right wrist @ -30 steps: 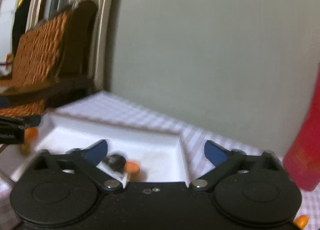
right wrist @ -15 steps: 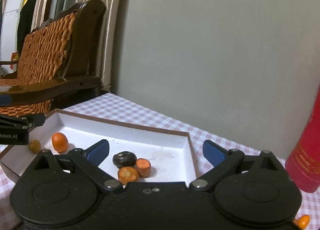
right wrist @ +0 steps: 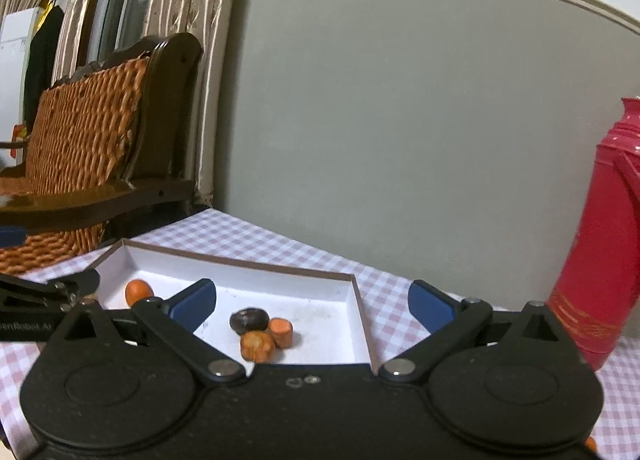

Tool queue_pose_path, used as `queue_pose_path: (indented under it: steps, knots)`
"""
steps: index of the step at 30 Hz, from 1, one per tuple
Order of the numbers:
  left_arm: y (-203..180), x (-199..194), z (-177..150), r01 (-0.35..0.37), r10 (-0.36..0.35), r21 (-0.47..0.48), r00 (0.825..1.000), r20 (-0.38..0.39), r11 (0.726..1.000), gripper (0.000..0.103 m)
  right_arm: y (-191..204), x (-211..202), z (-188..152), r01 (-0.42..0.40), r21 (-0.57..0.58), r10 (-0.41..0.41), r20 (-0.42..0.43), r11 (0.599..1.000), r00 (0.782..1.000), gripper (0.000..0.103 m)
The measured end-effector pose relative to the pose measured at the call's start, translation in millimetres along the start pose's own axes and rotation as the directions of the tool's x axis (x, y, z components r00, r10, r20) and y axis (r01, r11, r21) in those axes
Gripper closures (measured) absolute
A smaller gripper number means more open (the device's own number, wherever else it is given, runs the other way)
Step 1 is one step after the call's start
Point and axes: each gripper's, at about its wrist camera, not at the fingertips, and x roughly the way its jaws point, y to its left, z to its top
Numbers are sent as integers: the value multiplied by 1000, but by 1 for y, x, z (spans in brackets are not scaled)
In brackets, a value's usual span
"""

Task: Organize fruits
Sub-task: 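Withdraw both open tools from the tray toward the remaining oranges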

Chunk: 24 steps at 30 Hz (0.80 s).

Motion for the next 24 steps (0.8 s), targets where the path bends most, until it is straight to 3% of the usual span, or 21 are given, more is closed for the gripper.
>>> queue_pose_path:
  steps: [7, 16, 24]
  knots:
    - [4, -24, -13, -5, 5, -13, 1000, -4, 1000, 0, 8, -22, -8, -23, -2, 23, -13, 1000, 1000, 6]
    - [-3, -49, -24, 14, -13, 35, 1000, -19, 999, 0, 12, -50, -20, -31, 5, 31, -28, 1000, 999, 6]
    - [-5, -76, -28, 40, -40, 2, 999, -4, 999, 0, 10, -77, -35, -17, -15, 17, -29, 1000, 999, 7]
